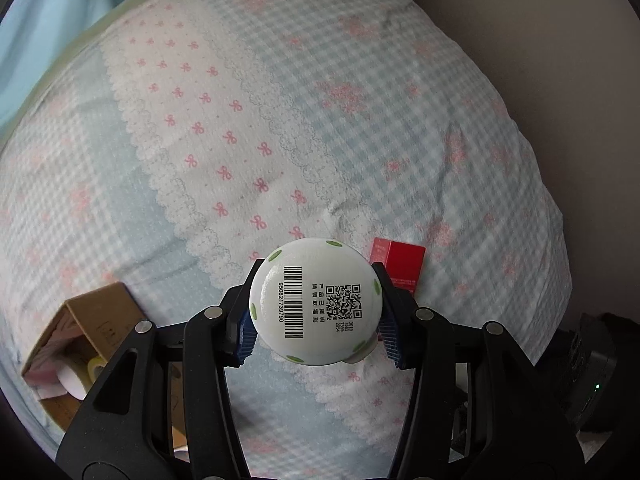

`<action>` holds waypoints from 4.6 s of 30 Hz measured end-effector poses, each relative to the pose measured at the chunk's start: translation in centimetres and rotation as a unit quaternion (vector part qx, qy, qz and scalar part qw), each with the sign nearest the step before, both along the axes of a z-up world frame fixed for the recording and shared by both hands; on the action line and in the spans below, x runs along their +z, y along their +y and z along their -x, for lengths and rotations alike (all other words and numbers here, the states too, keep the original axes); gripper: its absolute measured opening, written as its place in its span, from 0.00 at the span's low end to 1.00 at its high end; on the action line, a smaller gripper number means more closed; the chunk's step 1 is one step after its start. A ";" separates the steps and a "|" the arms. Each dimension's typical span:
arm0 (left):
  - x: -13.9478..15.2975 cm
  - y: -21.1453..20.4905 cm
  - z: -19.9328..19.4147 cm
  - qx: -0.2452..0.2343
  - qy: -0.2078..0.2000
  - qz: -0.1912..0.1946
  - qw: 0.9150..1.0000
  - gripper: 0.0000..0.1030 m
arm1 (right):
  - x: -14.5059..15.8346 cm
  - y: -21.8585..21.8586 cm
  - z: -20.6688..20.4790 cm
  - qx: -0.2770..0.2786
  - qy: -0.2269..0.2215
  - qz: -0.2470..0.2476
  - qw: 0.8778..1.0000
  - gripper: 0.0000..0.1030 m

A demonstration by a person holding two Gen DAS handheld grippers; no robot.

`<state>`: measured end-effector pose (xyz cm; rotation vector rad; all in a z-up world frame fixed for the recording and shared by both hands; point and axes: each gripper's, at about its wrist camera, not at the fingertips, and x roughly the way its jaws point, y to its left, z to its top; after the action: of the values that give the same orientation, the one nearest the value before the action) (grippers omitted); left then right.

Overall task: Organize rigid objects
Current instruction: 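Carry the white bottle with left gripper while right gripper carries the jar into the box, then open left gripper releasing the bottle while right gripper releases the jar in the box, then move both grippers from the box toward the earbud case and red box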

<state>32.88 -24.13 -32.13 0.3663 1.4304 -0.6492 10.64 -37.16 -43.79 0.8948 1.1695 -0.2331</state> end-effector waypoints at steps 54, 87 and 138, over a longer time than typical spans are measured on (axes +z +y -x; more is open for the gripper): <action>0.1 41.7 0.9 0.240 0.008 0.054 0.969 0.45 | 10.5 33.7 -17.0 0.294 -0.042 0.082 0.951 0.51; -3.2 41.0 1.7 0.205 0.026 0.024 0.978 1.00 | 3.8 36.1 -24.6 0.403 -0.028 0.139 0.904 1.00; 6.1 9.3 7.9 0.058 -0.084 0.032 0.994 1.00 | 15.8 3.9 -5.1 0.096 0.012 0.161 0.982 1.00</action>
<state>24.98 -14.85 -26.07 0.2788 1.2572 -0.5548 15.74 -33.24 -27.99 0.4940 1.1914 -0.2682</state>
